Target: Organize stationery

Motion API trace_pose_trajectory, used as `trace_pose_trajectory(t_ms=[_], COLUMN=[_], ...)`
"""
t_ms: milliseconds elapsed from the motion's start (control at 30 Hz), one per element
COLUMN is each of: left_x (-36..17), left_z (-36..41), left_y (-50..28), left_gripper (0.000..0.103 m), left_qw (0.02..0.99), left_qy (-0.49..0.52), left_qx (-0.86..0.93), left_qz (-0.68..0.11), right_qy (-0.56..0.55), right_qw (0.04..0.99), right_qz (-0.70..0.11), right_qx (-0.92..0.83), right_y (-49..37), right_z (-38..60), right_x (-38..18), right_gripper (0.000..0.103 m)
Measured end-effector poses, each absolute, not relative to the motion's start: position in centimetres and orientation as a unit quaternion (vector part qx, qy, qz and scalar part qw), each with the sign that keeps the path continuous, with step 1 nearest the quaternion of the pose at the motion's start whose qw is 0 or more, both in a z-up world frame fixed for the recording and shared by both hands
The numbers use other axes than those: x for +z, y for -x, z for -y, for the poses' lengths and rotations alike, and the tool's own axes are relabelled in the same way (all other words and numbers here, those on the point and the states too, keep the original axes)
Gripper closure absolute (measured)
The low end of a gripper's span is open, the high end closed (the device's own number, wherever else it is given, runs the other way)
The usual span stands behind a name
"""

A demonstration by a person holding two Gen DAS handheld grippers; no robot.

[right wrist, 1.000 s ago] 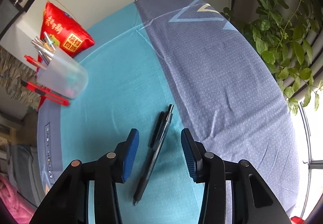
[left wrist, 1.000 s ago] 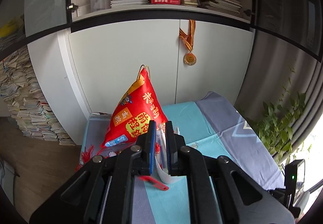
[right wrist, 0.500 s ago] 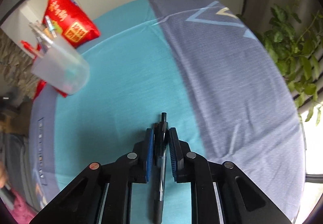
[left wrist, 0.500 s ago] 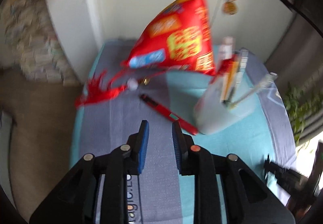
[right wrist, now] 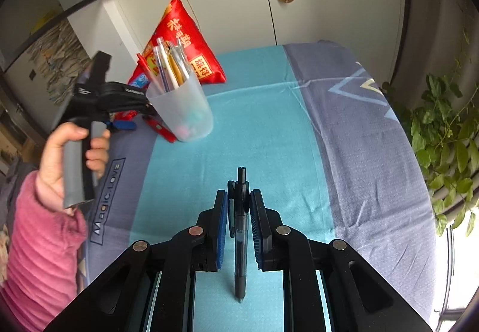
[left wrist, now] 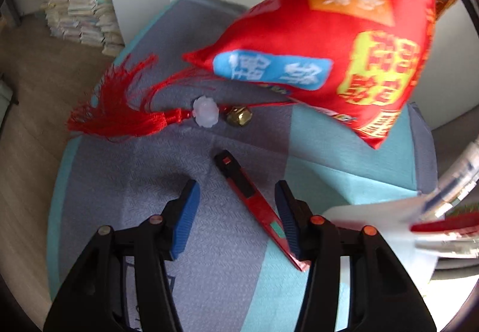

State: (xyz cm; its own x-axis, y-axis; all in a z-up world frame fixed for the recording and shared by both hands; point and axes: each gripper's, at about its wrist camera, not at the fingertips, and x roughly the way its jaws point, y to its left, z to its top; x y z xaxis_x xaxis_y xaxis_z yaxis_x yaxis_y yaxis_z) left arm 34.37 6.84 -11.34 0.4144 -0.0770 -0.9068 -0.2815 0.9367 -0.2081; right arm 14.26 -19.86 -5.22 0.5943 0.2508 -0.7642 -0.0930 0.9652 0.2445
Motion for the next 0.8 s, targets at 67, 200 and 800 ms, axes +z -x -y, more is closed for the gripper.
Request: trace_pose_trajectory(t_ms=[67, 200, 800], left_x=[-11.3, -11.2, -1.4], left_z=[-6.5, -6.1, -6.2], left_y=[-34.7, -35.0, -23.9], left_gripper=[0.080, 0.089, 0.092], left_qw=[0.825, 0.826, 0.890], left_qy=[0.158, 0.149, 0.104], left_qx=[0.071, 0.072, -0.044], left_qz=[-0.537, -0.539, -0.442], right_qy=[-0.090, -0.093, -0.103], right_qw=[0.889, 0.889, 0.899], right_qz=[-0.438, -0.437, -0.410], right_qx=[0.098, 0.101, 0.117], right_y=[-14.2, -14.3, -12.9], right_z=[19.9, 19.9, 19.4], right_x=[-5.2, -5.3, -3.8], right_gripper=[0.087, 0.087, 0.087])
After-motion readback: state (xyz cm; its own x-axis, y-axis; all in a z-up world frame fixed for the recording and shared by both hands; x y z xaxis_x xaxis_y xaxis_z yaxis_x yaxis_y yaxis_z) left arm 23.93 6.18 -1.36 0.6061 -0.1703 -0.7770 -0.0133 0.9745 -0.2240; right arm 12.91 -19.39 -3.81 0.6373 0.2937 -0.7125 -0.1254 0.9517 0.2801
